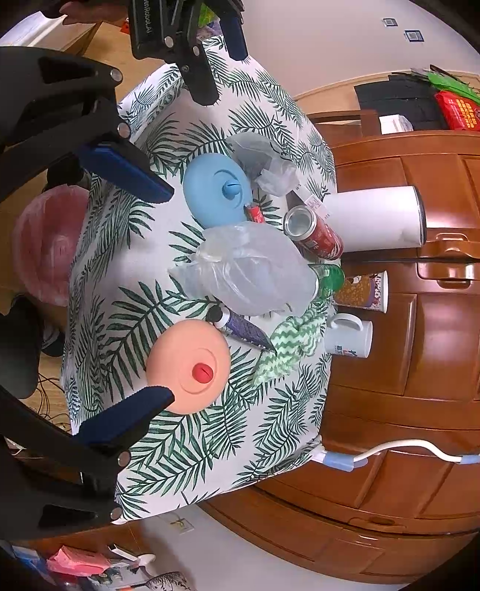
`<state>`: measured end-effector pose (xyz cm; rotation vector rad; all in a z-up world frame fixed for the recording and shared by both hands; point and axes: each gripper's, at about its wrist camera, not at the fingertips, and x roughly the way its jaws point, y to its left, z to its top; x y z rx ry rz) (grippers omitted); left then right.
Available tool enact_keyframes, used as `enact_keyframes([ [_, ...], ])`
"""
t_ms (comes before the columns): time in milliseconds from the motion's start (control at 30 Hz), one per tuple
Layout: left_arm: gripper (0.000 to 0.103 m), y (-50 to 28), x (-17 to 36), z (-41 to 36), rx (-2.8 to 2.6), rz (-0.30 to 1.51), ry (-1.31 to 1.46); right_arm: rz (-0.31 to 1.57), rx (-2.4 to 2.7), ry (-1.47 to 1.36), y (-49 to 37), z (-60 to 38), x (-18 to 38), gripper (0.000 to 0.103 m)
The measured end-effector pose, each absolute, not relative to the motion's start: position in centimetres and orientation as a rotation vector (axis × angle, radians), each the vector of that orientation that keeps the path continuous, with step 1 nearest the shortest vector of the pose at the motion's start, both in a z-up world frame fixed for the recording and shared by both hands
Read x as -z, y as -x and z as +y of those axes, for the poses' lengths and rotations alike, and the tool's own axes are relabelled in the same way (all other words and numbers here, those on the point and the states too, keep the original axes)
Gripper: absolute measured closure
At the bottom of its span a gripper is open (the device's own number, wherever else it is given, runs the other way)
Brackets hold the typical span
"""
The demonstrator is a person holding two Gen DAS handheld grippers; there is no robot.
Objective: Collect trash
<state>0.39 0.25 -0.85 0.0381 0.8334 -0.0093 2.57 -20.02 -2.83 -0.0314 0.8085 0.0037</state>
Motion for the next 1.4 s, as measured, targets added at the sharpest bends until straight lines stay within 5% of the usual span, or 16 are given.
enact_keyframes([
  [1400, 0.006, -2.9, 3.7, 3.1, 0.083, 0.798, 0.043, 0.726, 0.009, -0.083, -3.9, -27.2, 5.2, 0.010],
])
